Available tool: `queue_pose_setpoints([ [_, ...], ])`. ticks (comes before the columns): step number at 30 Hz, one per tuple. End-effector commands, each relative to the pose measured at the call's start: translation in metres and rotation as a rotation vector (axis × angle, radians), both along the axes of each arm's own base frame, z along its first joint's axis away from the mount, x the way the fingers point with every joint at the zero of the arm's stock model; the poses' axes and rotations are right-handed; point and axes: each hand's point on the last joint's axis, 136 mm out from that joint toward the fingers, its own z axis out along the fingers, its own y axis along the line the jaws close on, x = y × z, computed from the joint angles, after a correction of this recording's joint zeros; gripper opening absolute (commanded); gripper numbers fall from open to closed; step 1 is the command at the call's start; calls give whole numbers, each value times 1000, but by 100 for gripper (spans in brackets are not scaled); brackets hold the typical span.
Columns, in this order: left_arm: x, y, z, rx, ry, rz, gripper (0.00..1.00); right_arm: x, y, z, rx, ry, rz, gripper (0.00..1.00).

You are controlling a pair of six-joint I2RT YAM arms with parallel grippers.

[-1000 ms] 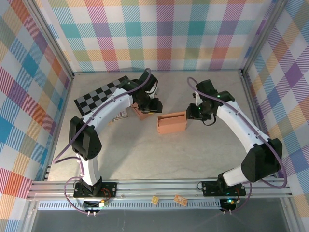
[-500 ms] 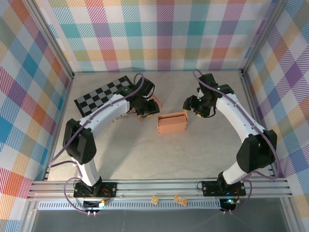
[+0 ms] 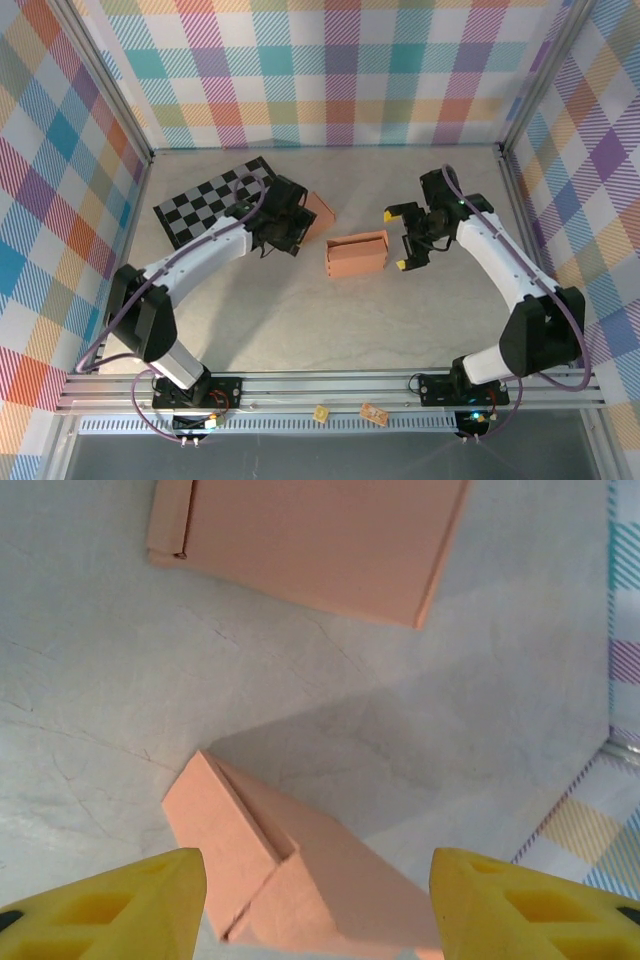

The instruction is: Fold the paper box

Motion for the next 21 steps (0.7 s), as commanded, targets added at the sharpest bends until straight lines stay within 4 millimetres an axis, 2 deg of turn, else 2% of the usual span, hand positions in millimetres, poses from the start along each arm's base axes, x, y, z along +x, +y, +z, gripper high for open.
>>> queue_pose_setpoints([
  [1,12,-9,-10,-74,26,57,61,8,14,-1,63,80,-71,99],
  [5,10,-20,-29,-114,60,51,57,12,15,-14,39,108,-56,99],
  [9,11,-26,-33,-129,58,37,52,15,22,-23,51,110,-6,94],
  [14,11,-31,-39,-155,50,24,43,14,20,-32,38,107,8,90],
  [19,16,-37,-29,-164,23,-6,34,11,17,-35,19,100,21,87],
  [21,10,-39,-27,-162,42,-31,32,11,16,-36,15,95,23,86],
])
